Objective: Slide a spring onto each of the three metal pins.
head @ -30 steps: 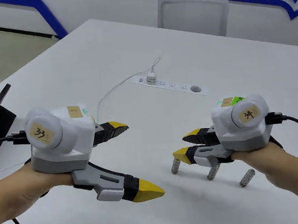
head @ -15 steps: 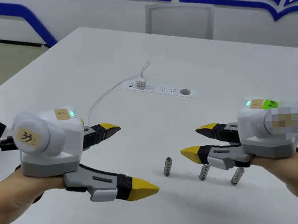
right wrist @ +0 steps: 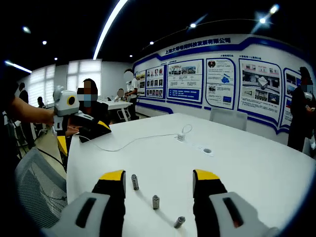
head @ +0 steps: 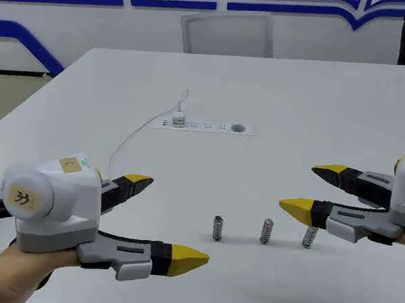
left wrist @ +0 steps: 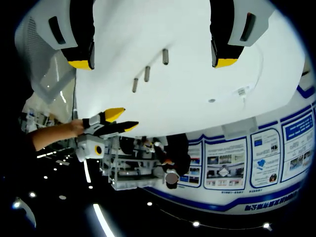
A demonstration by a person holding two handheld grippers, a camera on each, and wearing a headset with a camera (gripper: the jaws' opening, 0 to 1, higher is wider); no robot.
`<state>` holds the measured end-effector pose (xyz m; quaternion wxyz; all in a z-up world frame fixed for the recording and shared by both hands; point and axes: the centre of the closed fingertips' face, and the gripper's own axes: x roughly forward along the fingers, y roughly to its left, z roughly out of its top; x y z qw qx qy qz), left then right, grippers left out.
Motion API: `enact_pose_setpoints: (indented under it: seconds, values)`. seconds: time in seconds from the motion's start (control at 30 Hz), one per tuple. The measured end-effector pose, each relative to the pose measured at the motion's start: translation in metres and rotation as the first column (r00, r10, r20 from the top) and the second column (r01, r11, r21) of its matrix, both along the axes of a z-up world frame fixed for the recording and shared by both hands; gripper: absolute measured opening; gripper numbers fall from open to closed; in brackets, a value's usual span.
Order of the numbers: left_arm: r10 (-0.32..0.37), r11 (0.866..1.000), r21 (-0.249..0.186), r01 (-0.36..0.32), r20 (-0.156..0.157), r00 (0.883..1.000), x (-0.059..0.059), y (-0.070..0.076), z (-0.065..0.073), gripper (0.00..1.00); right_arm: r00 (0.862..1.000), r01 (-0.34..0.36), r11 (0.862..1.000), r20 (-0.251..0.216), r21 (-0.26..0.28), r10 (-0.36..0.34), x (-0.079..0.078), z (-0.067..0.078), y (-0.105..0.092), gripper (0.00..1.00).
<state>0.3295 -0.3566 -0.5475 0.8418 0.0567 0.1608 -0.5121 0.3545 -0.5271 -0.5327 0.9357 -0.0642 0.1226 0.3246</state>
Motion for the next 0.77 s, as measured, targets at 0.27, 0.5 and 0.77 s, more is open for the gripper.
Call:
enact_pose_setpoints:
  seconds: [0.27, 0.5, 0.77]
  values:
    - [0.002, 1.0, 0.0, -0.002, 0.0, 1.0, -0.002, -0.003, 0.001, 1.0, 0.987, 0.158, 0.985, 0.011, 0.072, -0.159, -0.015, 0.001, -0.048, 0.67]
    - [0.003, 1.0, -0.002, -0.003, -0.008, 1.0, -0.004, -0.003, -0.001, 1.0, 0.962, 0.272, 0.958, 0.003, 0.093, -0.274, -0.029, -0.005, -0.084, 0.71]
    - [0.004, 1.0, 0.012, -0.004, -0.024, 1.0, -0.007, 0.001, -0.006, 1.0, 0.94, 0.34, 0.932, -0.004, 0.126, -0.343, -0.043, -0.005, -0.104, 0.73]
